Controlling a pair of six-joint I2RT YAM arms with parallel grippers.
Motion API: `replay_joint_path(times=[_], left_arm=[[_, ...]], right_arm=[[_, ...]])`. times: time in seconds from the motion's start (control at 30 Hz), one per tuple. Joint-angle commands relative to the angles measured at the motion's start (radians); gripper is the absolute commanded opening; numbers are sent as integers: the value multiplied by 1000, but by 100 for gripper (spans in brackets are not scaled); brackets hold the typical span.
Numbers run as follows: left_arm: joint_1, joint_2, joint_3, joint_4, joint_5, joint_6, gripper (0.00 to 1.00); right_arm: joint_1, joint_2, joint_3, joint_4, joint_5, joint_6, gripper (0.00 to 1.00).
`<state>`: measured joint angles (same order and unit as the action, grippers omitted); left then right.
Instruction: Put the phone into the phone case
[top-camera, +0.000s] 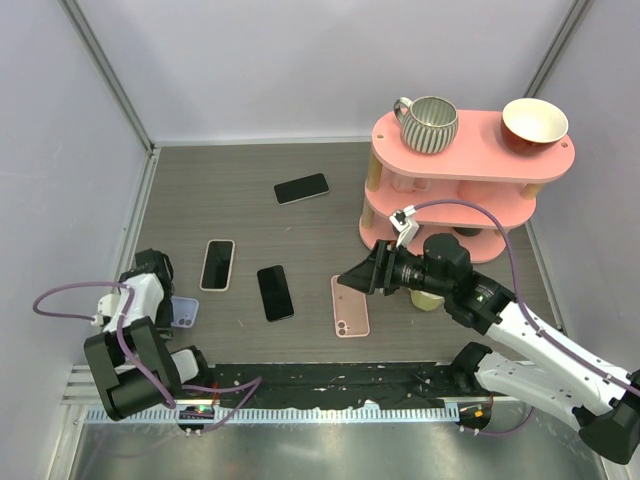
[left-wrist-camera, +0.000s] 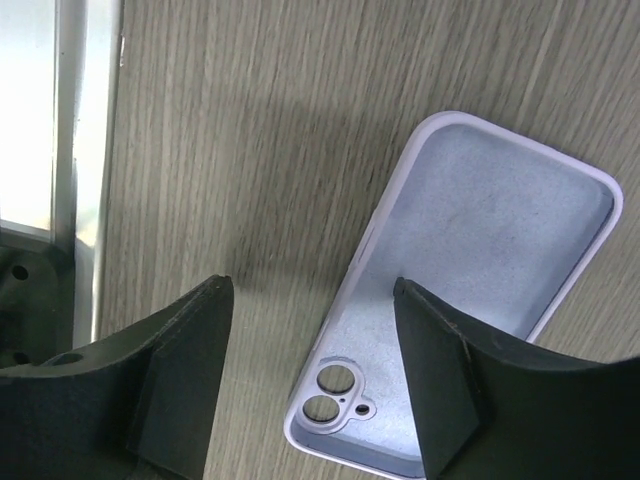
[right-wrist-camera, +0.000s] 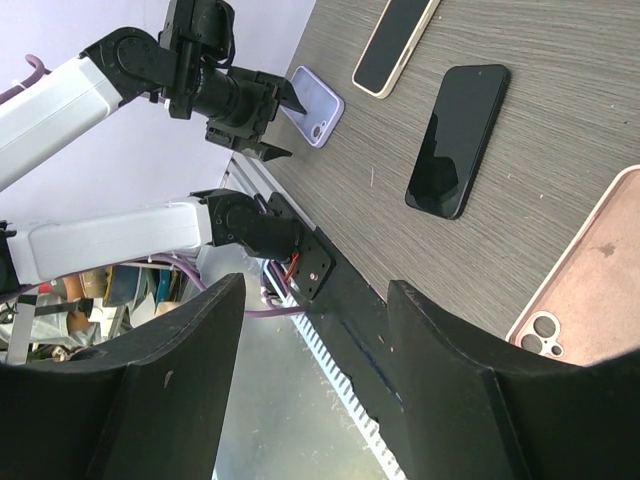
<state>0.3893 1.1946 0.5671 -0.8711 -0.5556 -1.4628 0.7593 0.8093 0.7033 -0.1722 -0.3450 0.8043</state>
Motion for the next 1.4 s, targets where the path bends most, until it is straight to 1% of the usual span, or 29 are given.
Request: replay_joint_path(times=[0.0,0.03,0.1,0.13,0.2,0.23,0.3,0.4,0.5,0.53,0.57,0.63,0.67,0.73,0.77,0.8,0.83,0.87,0.9,0.97,1.0,1.13,1.2,1.23,1.37], left_arm=[[10,14,-12,12,-3,-30,65],[8,5,-15,15,-1,-31,58],[10,-29,-21,20,-10,-30,49],[10,-41,-22,18,-16,-22,39],[10,-88,-16,8,-39,-16,28],[10,-102,-10,0,-49,-8,15],[8,-140,17,-26,-67,8,1],[10,-187,65,-80,-72,27,0],[10,-239,91,-131,-9,33,0],[7,-286,88,-132,52,44,0],[6,-318,82,-134,78,45,0],[6,-404,63,-141,127,55,0],[6,-430,59,-143,176,61,0],[6,-487,34,-123,224,97,0],[8,-535,13,-80,308,120,0],[2,-552,5,-63,348,142,0],[-4,-553,4,-63,385,145,0],[-10,-550,-1,-68,420,139,0],[-15,-552,-27,-54,513,139,0],[-17,-576,-77,4,613,144,0],[-24,-582,-88,17,679,144,0],[-58,-602,-136,122,802,128,0],[-84,-601,-141,155,816,121,0],[-87,-601,-139,161,835,122,0],[-104,-606,-150,195,893,124,0]], right_arm=[[2,-22,30,43,15,1,65],[3,-22,32,39,14,1,65],[2,-27,35,28,14,-5,65],[2,-28,33,25,15,-7,65],[2,-35,30,20,18,-13,65],[2,-35,30,19,20,-14,65],[1,-38,27,14,26,-19,64],[2,-35,31,5,35,-27,65],[2,-18,35,-12,84,-14,64],[5,7,38,-16,113,-4,64],[9,19,38,-16,132,27,63],[40,42,21,19,171,61,63],[85,63,12,75,226,82,63],[141,102,7,120,289,87,62],[182,163,16,138,326,87,63],[193,194,45,143,336,88,63],[202,227,62,146,340,91,62],[222,298,79,161,340,93,62],[233,326,108,168,378,90,62],[258,391,133,235,412,82,62],[268,463,168,244,416,70,62],[282,638,283,276,367,3,62],[285,695,344,286,357,-11,62],[285,744,361,293,357,-25,62],[285,847,464,293,357,-48,62]])
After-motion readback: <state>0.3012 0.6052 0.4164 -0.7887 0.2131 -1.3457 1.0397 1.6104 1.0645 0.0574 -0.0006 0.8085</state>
